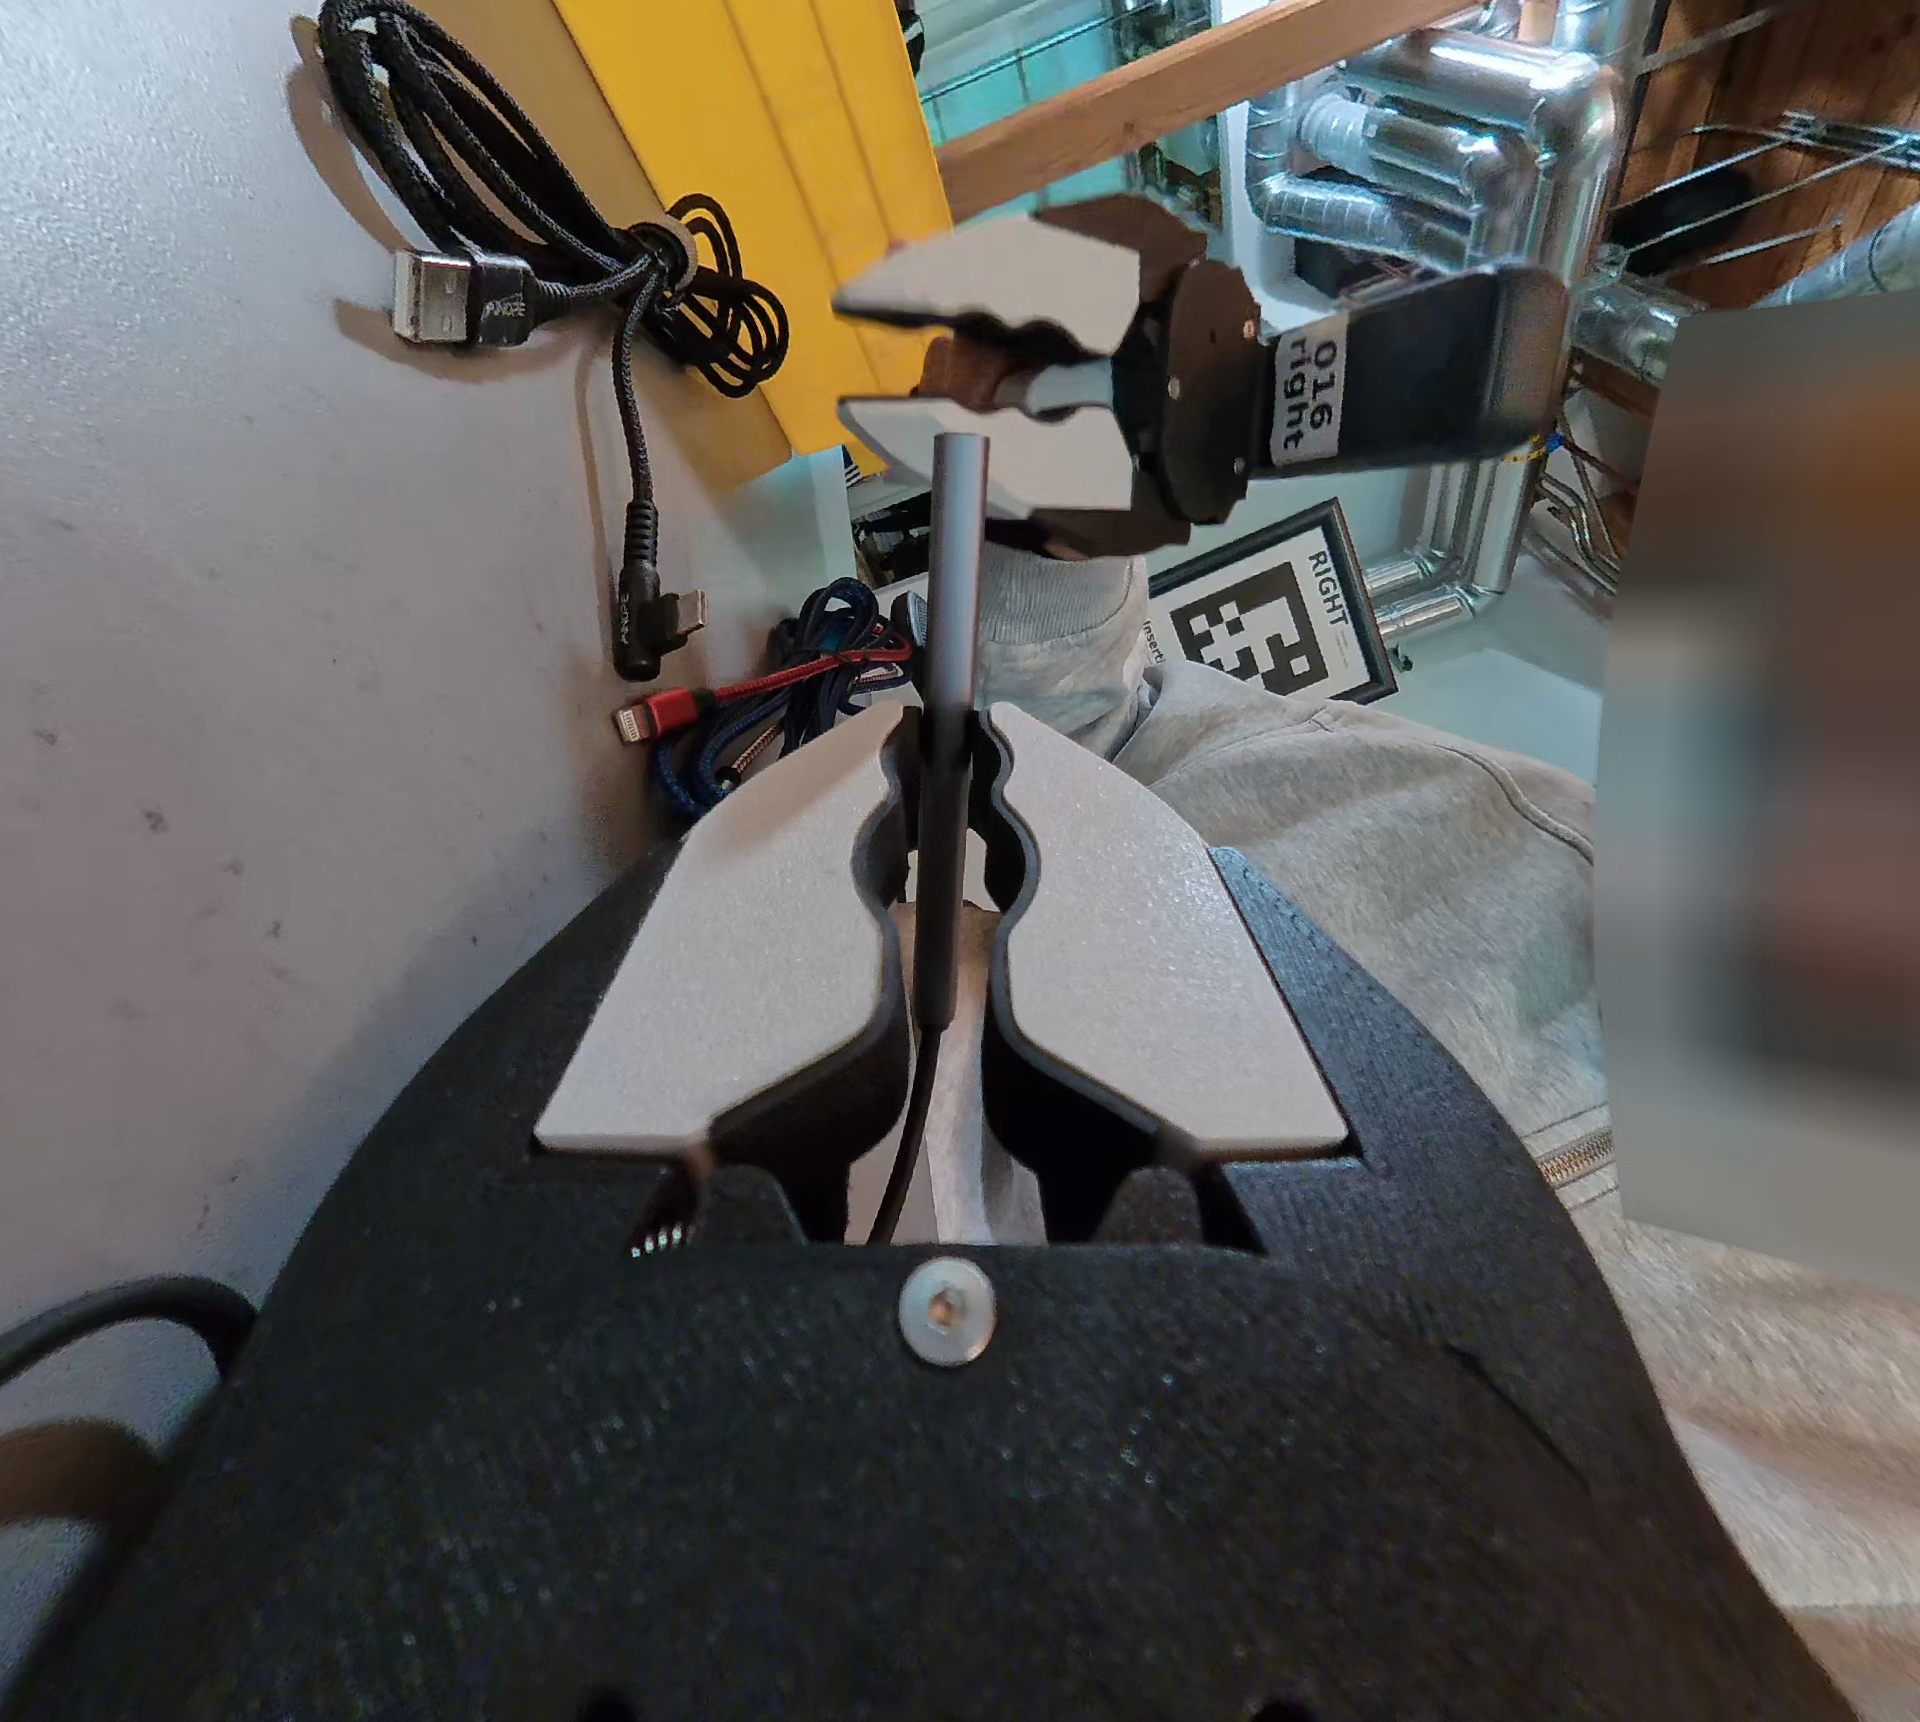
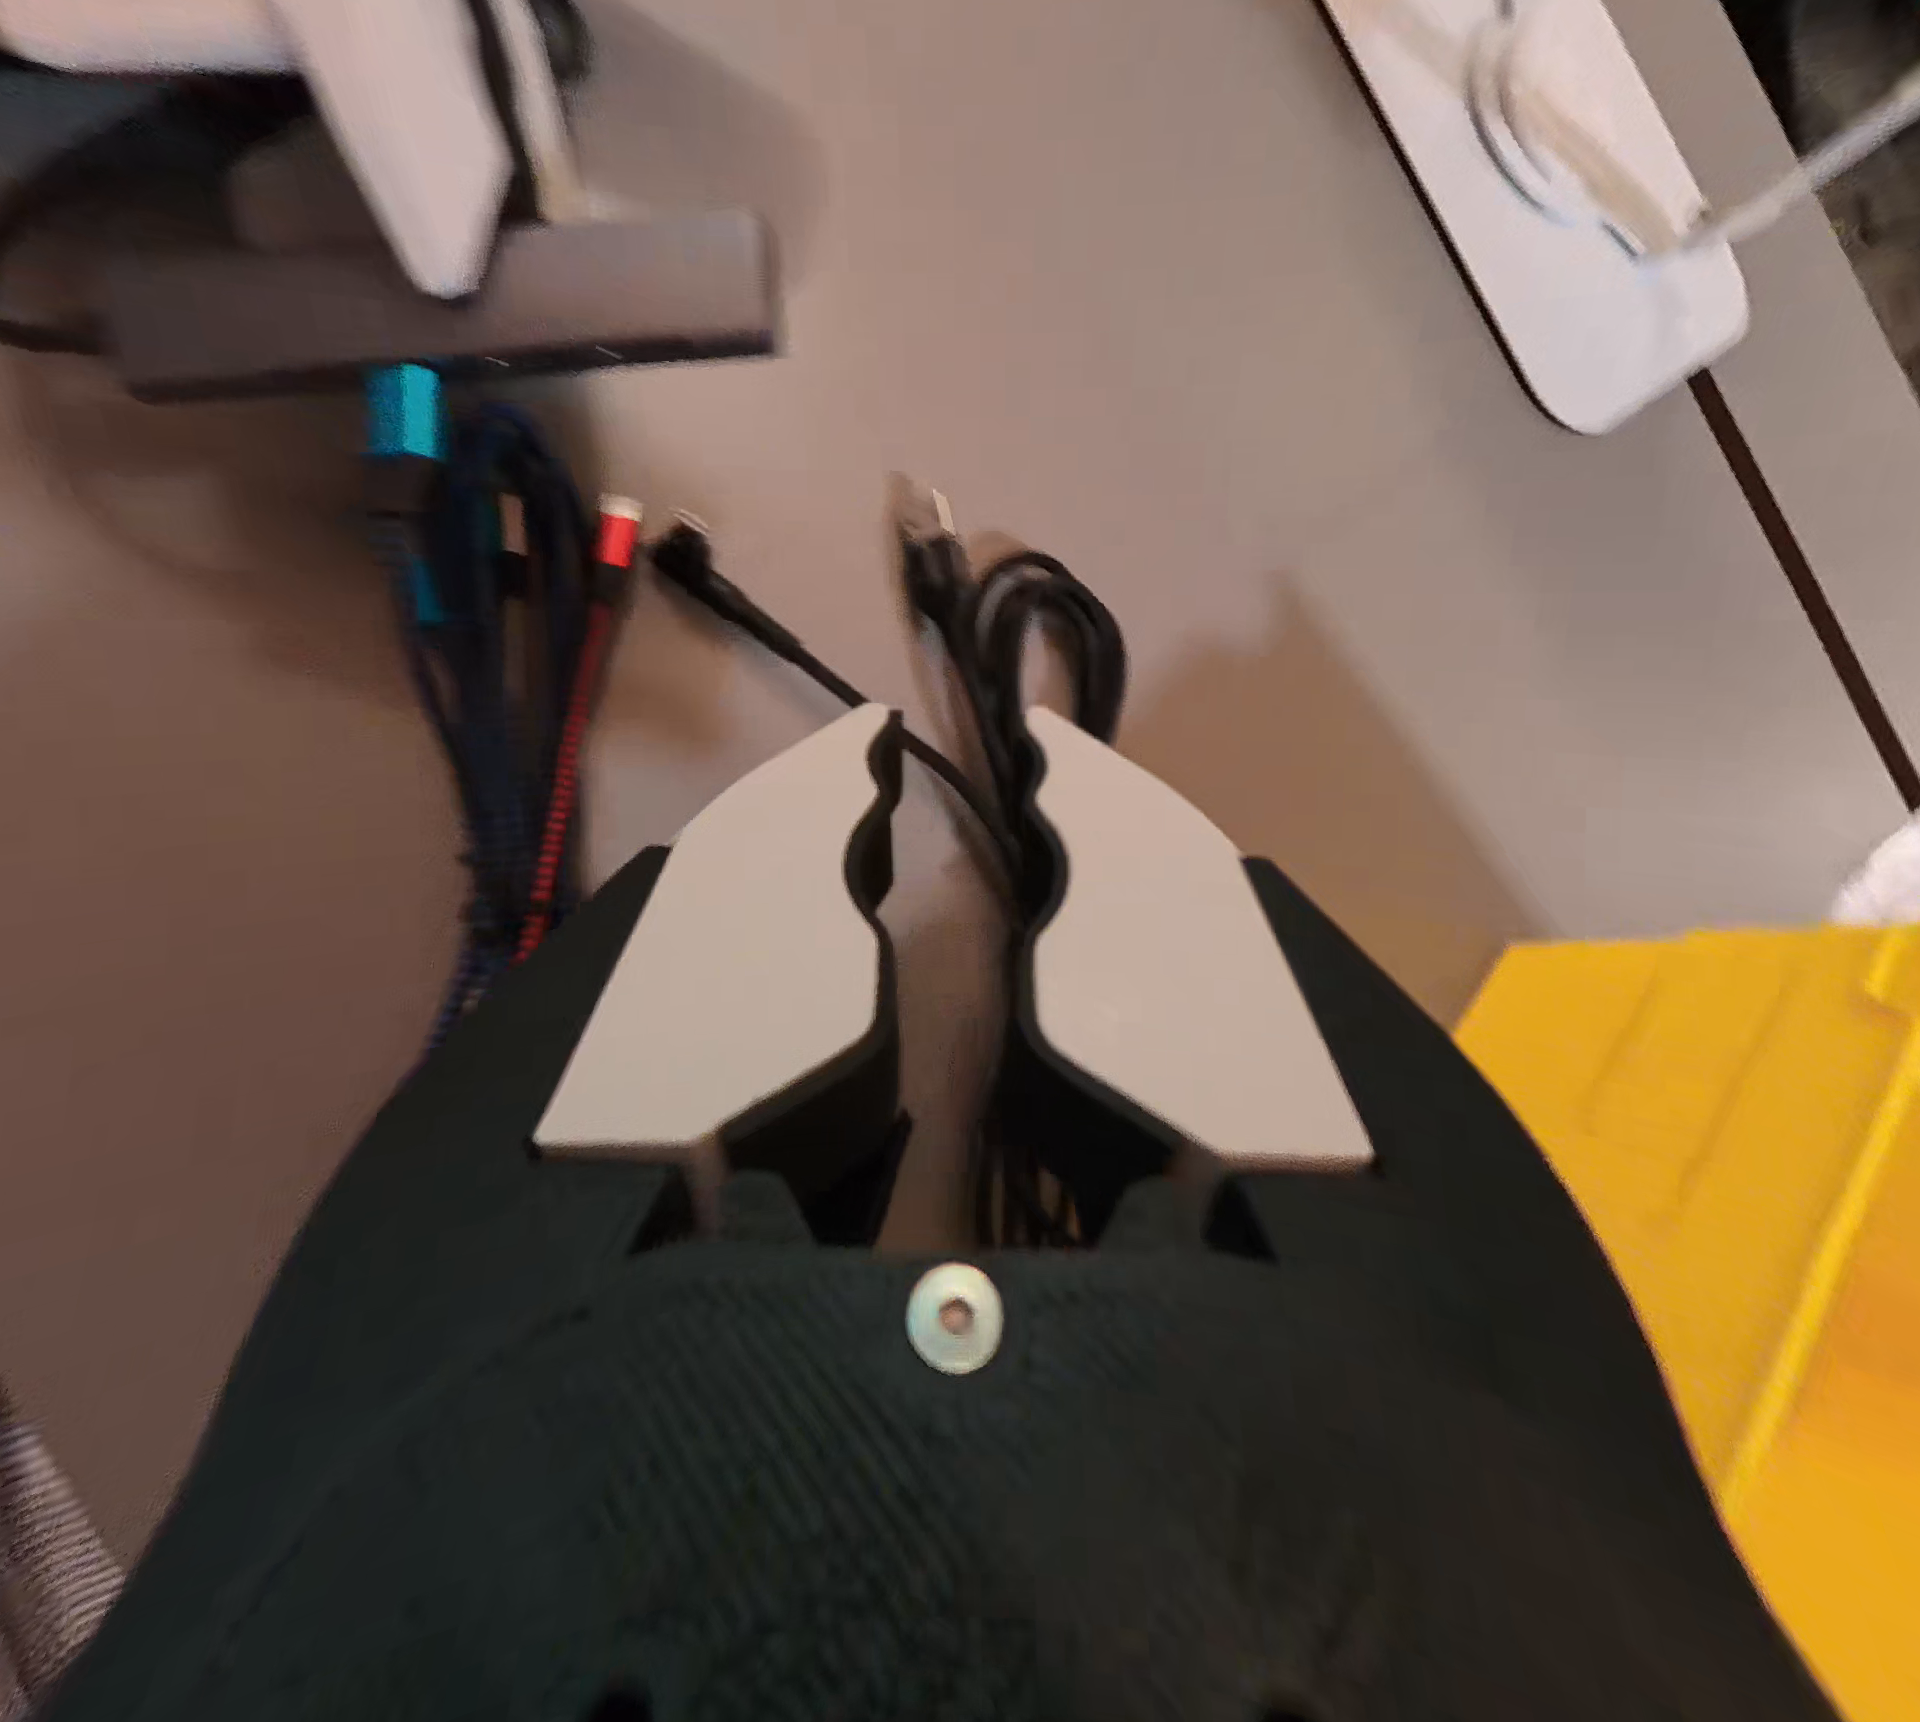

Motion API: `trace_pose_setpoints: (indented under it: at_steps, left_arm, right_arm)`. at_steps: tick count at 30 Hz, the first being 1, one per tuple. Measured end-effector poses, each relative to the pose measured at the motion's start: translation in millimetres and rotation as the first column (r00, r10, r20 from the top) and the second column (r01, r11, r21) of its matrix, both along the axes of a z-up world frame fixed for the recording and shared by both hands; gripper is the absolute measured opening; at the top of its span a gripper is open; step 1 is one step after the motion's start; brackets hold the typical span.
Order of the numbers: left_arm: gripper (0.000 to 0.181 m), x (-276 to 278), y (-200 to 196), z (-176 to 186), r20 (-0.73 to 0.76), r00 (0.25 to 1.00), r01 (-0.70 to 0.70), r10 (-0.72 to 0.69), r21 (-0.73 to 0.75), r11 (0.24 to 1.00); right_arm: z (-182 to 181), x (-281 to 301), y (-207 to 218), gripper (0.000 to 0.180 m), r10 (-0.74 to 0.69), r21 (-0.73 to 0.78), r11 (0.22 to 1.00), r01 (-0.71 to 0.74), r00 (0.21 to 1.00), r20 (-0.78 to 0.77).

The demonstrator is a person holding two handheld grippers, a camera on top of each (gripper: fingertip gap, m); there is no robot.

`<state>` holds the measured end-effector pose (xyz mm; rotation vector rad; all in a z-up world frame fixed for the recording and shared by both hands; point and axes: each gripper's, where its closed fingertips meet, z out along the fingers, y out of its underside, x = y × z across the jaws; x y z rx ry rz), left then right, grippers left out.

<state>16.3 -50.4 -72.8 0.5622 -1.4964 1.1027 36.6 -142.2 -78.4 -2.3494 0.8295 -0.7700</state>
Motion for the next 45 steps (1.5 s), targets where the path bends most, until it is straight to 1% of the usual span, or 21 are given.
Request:
trace_pose_setpoints:
  at_steps: [2, 4, 6, 8, 10, 13, 15, 17, 20, 21, 23, 24, 26, 28, 31, 34, 35, 36, 39, 41, 45]
  left_arm:
    - [0.009, 0, 0, 0, 0.001, 1.0, 0.0, 0.0, 0.0, 1.0]
    - [0.009, 0, 0, 0, 0.0, 1.0, 0.0, 0.0, 0.0, 1.0]
    - [0.009, 0, 0, 0, 0.0, 1.0, 0.001, -0.001, 0.0, 1.0]
    - [0.009, 0, 0, 0, 0.001, 1.0, 0.0, 0.0, 0.0, 1.0]
    - [0.009, 0, 0, 0, 0.001, 1.0, -0.001, 0.001, 0.0, 1.0]
    - [0.009, 0, 0, 0, 0.0, 1.0, -0.001, 0.001, 0.0, 1.0]
    - [0.009, 0, 0, 0, -0.001, 1.0, 0.0, 0.0, 0.001, 1.0]
    - [0.009, 0, 0, 0, -0.001, 1.0, 0.0, 0.0, 0.001, 1.0]
    - [0.009, 0, 0, 0, -0.002, 1.0, 0.0, 0.0, 0.001, 1.0]
    - [0.009, 1, 0, -1, -0.002, 1.0, 0.0, 0.0, 0.0, 1.0]
    - [0.009, 1, 0, -1, -0.002, 1.0, -0.001, 0.001, 0.001, 1.0]
    - [0.009, 1, 0, -1, -0.001, 1.0, -0.002, 0.002, 0.002, 1.0]
    - [0.009, 1, 0, -1, 0.001, 1.0, -0.004, 0.004, 0.003, 1.0]
    - [0.008, 1, 0, -1, 0.004, 1.0, -0.008, 0.008, 0.005, 1.0]
    - [0.009, 4, -1, -4, 0.016, 0.999, -0.034, 0.034, 0.02, 0.999]
    - [0.009, 5, -2, -5, 0.032, 0.998, -0.05, 0.049, 0.032, 0.998]
    - [0.009, 5, -2, -5, 0.036, 0.998, -0.05, 0.048, 0.032, 0.998]
    - [0.008, 5, -2, -5, 0.04, 0.998, -0.048, 0.047, 0.032, 0.998]
    - [0.008, 3, -2, -5, 0.054, 0.998, -0.046, 0.045, 0.024, 0.999]
    - [0.008, 2, -2, -5, 0.063, 0.997, -0.039, 0.038, 0.022, 0.999]
    - [0.009, 1, -1, -2, 0.075, 0.997, -0.033, 0.033, 0.0, 0.999]
  right_arm:
    - [-4, -6, 20, 0.022, 0.063, 0.057, 0.996, -0.062, 0.998, -0.021]
    - [-14, -9, 33, 0.019, 0.089, 0.105, 0.991, -0.082, 0.994, -0.063]
    - [-27, -7, 38, 0.016, 0.098, 0.096, 0.991, -0.089, 0.991, -0.092]
    - [-38, -4, 37, 0.019, 0.094, 0.072, 0.994, -0.086, 0.988, -0.12]
    - [-43, -2, 34, 0.017, 0.056, 0.071, 0.996, -0.045, 0.986, -0.154]
    - [-40, -4, 33, 0.016, 0.022, 0.128, 0.992, 0.003, 0.981, -0.191]
    - [-38, -2, 33, 0.015, 0.024, 0.155, 0.988, 0.004, 0.984, -0.177]
    - [-38, -1, 35, 0.025, 0.039, 0.177, 0.984, -0.008, 0.984, -0.176]
    - [-44, -1, 47, 0.046, 0.111, 0.211, 0.975, -0.072, 0.977, -0.182]
    - [-48, 0, 49, 0.048, 0.128, 0.197, 0.976, -0.092, 0.975, -0.18]
    - [-56, 2, 50, 0.039, 0.143, 0.166, 0.98, -0.109, 0.968, -0.206]
    - [-55, -1, 53, 0.024, 0.159, 0.2, 0.973, -0.114, 0.961, -0.227]
    - [-57, -7, 53, 0.019, 0.176, 0.233, 0.966, -0.11, 0.942, -0.287]
    - [-49, -12, 54, 0.014, 0.202, 0.285, 0.952, -0.115, 0.933, -0.298]
    - [-21, -16, 58, 0.011, 0.249, 0.427, 0.897, -0.113, 0.928, -0.276]
    - [13, -26, 69, 0.01, 0.349, 0.634, 0.765, -0.11, 0.898, -0.266]
    - [18, -28, 72, 0.009, 0.366, 0.676, 0.731, -0.091, 0.888, -0.277]
    - [18, -30, 74, 0.008, 0.372, 0.692, 0.718, -0.071, 0.879, -0.297]
    - [2, -29, 81, 0.008, 0.336, 0.654, 0.757, -0.025, 0.872, -0.356]
    - [-4, -30, 87, 0.008, 0.332, 0.649, 0.761, -0.005, 0.862, -0.382]
    - [-2, -31, 90, 0.009, 0.34, 0.697, 0.715, 0.059, 0.842, -0.42]
